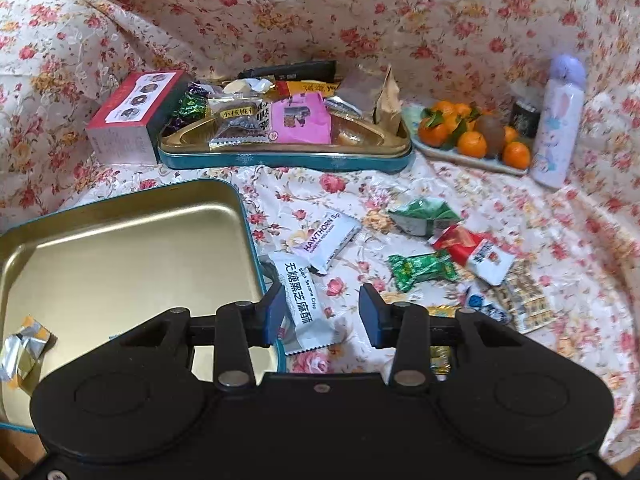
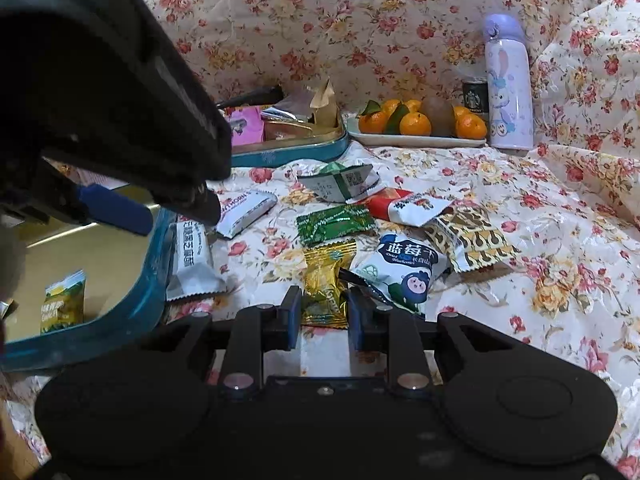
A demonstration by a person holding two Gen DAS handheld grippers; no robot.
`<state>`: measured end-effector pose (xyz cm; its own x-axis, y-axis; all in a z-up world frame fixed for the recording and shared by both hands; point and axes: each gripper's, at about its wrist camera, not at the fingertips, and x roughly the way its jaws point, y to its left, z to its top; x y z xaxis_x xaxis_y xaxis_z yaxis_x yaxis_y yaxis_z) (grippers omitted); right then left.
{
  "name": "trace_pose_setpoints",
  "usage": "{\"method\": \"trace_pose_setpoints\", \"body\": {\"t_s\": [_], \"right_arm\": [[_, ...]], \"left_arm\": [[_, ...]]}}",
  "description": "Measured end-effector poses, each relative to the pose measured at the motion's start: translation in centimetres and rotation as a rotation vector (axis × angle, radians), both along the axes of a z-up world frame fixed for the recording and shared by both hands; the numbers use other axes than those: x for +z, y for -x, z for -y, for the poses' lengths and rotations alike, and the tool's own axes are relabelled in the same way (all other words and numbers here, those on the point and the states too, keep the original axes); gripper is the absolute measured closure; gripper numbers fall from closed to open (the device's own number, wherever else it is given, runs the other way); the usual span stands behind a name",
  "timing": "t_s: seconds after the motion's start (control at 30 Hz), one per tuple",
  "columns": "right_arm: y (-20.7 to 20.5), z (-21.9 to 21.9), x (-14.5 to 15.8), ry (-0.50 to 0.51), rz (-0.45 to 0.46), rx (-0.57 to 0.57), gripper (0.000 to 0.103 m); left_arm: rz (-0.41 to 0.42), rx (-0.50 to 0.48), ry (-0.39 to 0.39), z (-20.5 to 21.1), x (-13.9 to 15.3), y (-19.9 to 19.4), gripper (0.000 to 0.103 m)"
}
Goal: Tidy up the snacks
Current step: 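Grasp the white sesame snack with the left tool while the right tool reaches the gold candy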
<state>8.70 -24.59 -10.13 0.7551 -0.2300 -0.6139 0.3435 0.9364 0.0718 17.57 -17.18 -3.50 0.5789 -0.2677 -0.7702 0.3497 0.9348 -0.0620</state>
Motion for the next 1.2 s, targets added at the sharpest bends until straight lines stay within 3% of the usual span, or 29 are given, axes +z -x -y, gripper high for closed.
{"method": "trace_pose_setpoints", "body": {"t_s": [0.37,0.7,0.77,0.93,1.2], "right_arm": [[0.0,1.3,-0.2,-0.037,0.024,0.046,0.078],[-0.2,1.3,-0.2,-0.031,0.023,0.070,0.077],[-0.3,1.5,-0.1,-0.041,0.021,0.070,0.077],[-0.1,1.7,0.1,-0.053,0.017,0.060,0.078],[1.3,1.5,1.1,-0.030,-0.026,0.049,0.078]], "left_arm": [[-0.087,0.045,-0.067,1.5,-2.1,-2.4,0.053],[-0.085,0.053,-0.103,2.6,-2.9,-3.6,0.053],[-0.125,0.042,-0.100,2.9,-3.4,-4.1,0.054],[-0.159,0.022,-0.066,2.7,-3.6,-3.9,0.073],[-0.236,-0.041,-0.015,2.4,-3.3,-1.4,0.075]]}}
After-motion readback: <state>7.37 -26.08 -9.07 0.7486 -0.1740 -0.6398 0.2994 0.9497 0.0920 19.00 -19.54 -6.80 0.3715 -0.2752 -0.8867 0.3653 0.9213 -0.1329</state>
